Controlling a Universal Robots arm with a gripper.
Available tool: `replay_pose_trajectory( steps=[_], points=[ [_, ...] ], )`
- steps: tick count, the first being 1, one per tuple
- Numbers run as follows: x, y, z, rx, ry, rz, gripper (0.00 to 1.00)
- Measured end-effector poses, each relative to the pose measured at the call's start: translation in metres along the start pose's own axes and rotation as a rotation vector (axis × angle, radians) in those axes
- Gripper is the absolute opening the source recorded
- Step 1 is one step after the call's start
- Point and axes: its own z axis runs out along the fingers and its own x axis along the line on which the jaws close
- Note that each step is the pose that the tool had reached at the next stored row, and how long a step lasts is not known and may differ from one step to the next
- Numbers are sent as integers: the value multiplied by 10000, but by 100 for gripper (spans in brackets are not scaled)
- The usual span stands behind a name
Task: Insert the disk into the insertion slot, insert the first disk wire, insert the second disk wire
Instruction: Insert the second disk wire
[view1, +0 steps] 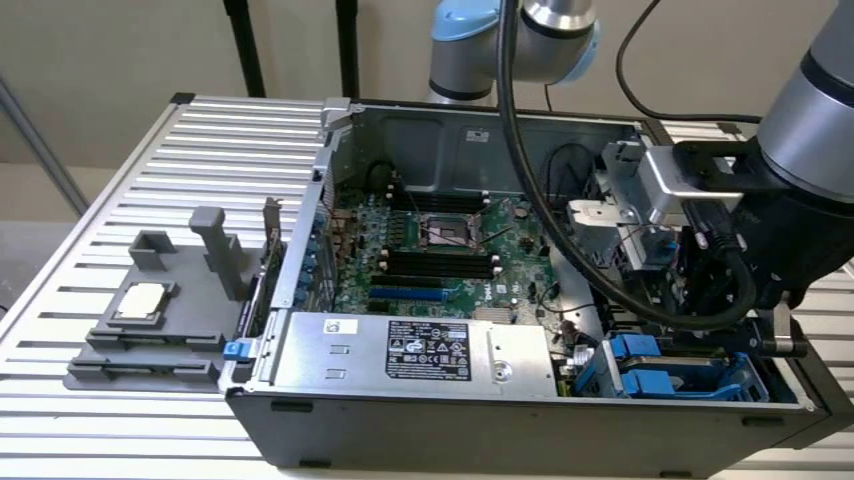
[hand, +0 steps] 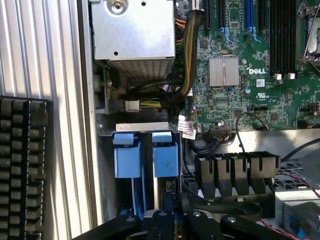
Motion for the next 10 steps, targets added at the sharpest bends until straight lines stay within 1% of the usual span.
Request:
replay_pose_trajectory(
  steps=[3, 4, 5, 10],
  points=[
    [5, 2, 15, 16, -134, 10, 17],
    [7, 2, 18, 17, -172, 13, 17],
    [11, 2, 19, 17, -194, 15, 17],
    [25, 1, 18, 16, -200, 15, 17]
  ],
)
